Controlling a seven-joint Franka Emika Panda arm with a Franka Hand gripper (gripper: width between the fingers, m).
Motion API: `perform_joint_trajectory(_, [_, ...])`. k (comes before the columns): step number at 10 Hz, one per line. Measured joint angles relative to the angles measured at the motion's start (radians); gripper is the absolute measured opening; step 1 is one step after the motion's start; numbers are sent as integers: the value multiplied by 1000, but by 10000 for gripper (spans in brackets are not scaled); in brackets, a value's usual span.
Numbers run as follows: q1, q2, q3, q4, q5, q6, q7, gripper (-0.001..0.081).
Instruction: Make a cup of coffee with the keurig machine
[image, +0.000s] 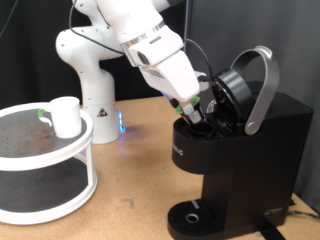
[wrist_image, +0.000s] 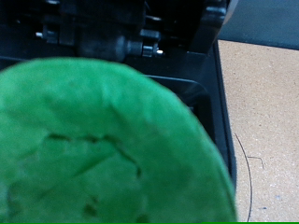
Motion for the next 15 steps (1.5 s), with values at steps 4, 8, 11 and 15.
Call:
perform_joint_trajectory(4, [5, 25, 31, -9, 4, 27, 0, 473])
perform_joint_trajectory(8, [5, 41, 53, -12, 1, 29, 10, 473])
perform_joint_trajectory(11, [5, 54, 60, -13, -34, 25, 46, 479])
perform_joint_trajectory(15, [5, 65, 60, -11, -25, 27, 51, 779])
